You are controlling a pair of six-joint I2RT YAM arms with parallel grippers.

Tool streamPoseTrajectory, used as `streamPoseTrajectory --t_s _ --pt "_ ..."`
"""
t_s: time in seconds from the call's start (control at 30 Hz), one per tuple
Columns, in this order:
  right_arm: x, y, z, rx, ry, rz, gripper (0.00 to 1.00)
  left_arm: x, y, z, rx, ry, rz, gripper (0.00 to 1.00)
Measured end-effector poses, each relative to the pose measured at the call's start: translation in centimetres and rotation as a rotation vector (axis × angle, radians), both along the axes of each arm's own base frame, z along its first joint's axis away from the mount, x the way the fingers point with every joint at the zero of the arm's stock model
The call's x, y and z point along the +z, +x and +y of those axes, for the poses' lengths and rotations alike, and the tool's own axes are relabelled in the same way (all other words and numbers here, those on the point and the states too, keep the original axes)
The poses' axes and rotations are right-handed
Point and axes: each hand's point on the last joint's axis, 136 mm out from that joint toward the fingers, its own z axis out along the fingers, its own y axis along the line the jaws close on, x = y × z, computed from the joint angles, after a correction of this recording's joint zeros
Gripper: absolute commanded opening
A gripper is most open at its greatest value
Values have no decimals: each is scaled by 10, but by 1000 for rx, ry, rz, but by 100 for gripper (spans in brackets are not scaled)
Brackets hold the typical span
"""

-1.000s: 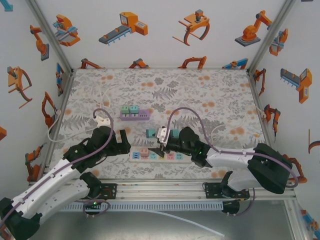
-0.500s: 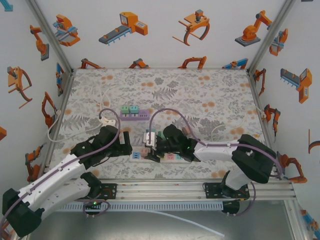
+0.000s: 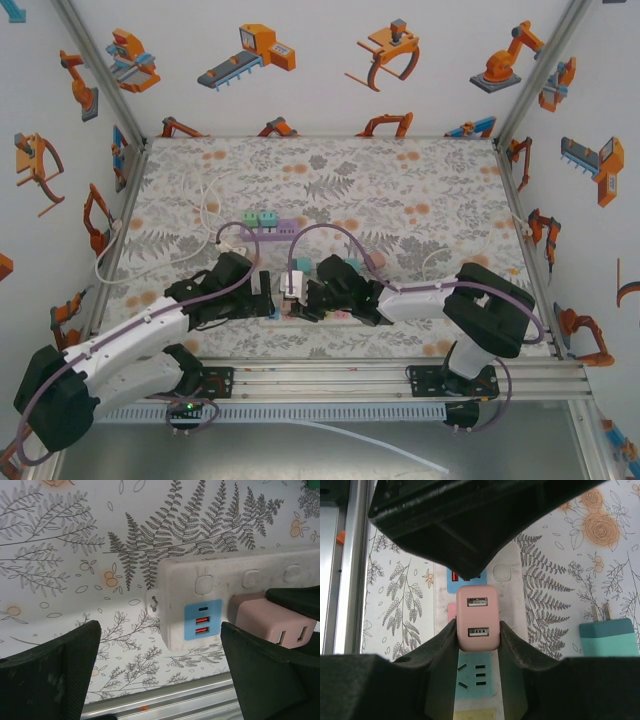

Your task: Pull the plug off the socket

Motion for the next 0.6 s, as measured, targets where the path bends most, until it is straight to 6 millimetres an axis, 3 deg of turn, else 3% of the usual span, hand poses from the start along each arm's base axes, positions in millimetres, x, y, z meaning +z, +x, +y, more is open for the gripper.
streamPoseTrajectory --t_s 0.6 --pt "2 0 1 0 16 -4 26 -21 -4 -6 20 -1 83 97"
